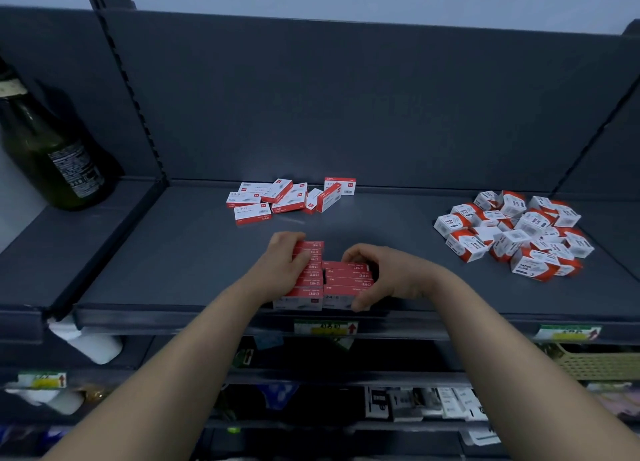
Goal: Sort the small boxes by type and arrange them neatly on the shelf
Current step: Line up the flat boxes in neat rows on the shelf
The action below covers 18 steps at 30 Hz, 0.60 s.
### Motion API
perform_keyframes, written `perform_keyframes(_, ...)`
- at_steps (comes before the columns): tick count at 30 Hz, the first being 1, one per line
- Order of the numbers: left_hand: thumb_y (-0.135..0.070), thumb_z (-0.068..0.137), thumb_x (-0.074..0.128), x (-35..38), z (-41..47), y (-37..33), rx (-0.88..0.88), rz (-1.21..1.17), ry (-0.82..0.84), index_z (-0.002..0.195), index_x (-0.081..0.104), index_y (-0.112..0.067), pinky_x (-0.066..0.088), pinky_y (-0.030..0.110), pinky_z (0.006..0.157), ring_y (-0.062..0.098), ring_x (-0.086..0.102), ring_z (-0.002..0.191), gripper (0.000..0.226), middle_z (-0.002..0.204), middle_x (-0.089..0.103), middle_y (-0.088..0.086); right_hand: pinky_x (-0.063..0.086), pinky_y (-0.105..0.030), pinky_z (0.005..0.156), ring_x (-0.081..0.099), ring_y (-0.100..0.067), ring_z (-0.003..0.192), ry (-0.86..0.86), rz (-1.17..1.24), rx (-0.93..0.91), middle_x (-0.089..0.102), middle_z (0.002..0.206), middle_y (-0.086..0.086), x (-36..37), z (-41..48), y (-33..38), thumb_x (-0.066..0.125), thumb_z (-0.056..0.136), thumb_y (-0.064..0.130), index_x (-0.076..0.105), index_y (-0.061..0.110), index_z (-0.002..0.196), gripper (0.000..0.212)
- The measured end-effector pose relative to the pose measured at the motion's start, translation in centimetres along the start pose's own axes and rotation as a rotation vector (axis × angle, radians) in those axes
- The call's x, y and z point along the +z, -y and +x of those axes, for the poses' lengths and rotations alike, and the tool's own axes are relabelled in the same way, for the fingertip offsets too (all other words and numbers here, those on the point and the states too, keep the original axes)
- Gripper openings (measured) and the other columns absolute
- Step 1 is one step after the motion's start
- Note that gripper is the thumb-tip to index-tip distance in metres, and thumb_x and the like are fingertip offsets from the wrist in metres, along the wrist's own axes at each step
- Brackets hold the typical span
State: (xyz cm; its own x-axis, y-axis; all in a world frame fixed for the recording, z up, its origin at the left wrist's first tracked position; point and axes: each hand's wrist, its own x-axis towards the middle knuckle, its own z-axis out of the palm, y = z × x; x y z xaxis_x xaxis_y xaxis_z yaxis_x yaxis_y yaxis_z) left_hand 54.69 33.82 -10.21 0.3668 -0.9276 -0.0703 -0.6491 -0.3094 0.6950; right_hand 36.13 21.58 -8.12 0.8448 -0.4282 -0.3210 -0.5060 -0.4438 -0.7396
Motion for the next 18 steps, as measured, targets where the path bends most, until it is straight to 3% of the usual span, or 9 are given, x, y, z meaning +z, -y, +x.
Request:
perform_keyframes(4, -0.034, 0.1, 0.039, 0.0, -0.1, -0.1, -0.024, -0.027, 0.002, 0.146, 0.026, -0.017, 0.037, 0.023, 0.083, 0.009, 0.043, 0.105, 0.05, 0.148, 0.021, 0.002, 0.052, -0.025, 0.084, 0.06, -0.011, 0.098, 0.037, -0.019, 0.028, 0.058, 0.11, 0.011, 0.0, -0.2, 0.2, 0.09, 0.06, 0.021, 0.049, 0.031, 0.117, 0.07)
perform_keyframes(7, -0.033, 0.1, 0.04, 0.0, -0.4, -0.2, -0.03, -0.057, 0.004, 0.149, 0.017, -0.016, 0.035, 0.022, 0.086, 0.006, 0.038, 0.109, 0.057, 0.151, 0.013, 0.0, 0.049, -0.026, 0.09, 0.056, -0.011, 0.105, 0.033, -0.051, 0.041, 0.054, 0.118, 0.012, 0.6, -0.2, 0.6, 0.088, 0.063, 0.026, 0.044, 0.034, 0.127, 0.078)
perform_keyframes(12, -0.031, 0.101, 0.04, -0.4, -0.8, -0.4, -0.018, -0.102, -0.012, 0.149, 0.014, -0.016, 0.031, 0.02, 0.09, 0.004, 0.035, 0.108, 0.057, 0.153, 0.013, 0.0, 0.037, -0.031, 0.109, 0.04, -0.013, 0.127, -0.017, -0.033, 0.067, 0.027, 0.149, 0.006, 1.9, -0.1, 0.3, 0.088, 0.061, 0.03, 0.003, 0.033, 0.151, 0.124)
perform_keyframes(18, -0.034, 0.101, 0.036, -0.2, -2.1, 0.7, -0.056, -0.134, -0.016, 0.151, 0.006, -0.015, 0.026, 0.022, 0.098, 0.008, 0.033, 0.124, 0.061, 0.155, 0.012, 0.001, 0.024, -0.029, 0.115, 0.026, -0.012, 0.139, -0.022, -0.024, 0.12, 0.014, 0.158, 0.01, 2.1, -1.6, -1.2, 0.084, 0.069, 0.03, -0.013, 0.027, 0.151, 0.128)
